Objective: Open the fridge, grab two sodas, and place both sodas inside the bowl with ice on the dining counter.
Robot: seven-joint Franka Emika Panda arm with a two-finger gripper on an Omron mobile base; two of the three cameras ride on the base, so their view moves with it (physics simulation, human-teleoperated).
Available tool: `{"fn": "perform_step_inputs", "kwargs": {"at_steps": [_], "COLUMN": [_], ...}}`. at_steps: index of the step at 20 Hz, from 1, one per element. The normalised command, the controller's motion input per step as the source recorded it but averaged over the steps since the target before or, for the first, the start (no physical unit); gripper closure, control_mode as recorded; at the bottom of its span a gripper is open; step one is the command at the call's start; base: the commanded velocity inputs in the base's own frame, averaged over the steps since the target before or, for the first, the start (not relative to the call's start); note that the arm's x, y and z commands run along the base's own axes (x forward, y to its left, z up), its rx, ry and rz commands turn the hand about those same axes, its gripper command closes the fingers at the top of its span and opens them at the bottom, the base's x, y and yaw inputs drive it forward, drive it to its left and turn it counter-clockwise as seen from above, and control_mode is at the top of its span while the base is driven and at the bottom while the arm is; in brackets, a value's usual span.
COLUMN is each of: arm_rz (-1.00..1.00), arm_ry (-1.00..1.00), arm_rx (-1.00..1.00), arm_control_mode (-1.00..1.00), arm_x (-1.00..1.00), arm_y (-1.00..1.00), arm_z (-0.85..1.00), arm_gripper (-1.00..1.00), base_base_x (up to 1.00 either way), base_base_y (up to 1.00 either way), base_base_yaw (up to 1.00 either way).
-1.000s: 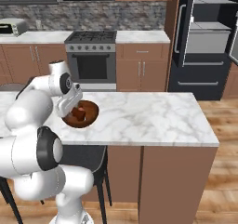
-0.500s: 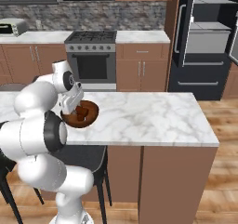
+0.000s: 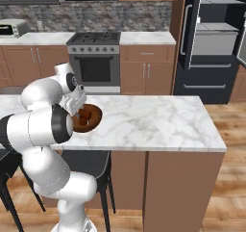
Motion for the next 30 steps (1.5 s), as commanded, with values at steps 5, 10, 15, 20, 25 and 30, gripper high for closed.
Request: {"fn": "perform_step_inputs", "kwargs": {"at_steps": [5,10,15,20,25,30], "arm_rz": [0.0,0.0,0.0,0.0,0.01,0.01], "arm_ry": [0.02,0.02,0.01,0.0,0.0,0.0], "arm_rx": [0.0,0.0,0.0,0.0,0.0,0.0], "arm_control_mode": [-1.0,-1.0,-1.0,-1.0,-1.0,-1.0], "arm_x": [0.22,0.18,0.14,0.15,0.08,0.0], "arm_y": [0.08,0.05,0.0,0.0,0.0,0.0], "arm_z": [-0.12,-0.2,-0.25,-0.23,-0.18,-0.19], "arm_gripper": [1.0,1.0,1.0,1.0,1.0,-1.0], "base_base_x": [0.0,0.0,0.0,0.0,0.0,0.0], "base_base_y": [0.0,0.0,0.0,0.0,0.0,0.0], "base_base_yaw": [0.0,0.0,0.0,0.0,0.0,0.0]}}
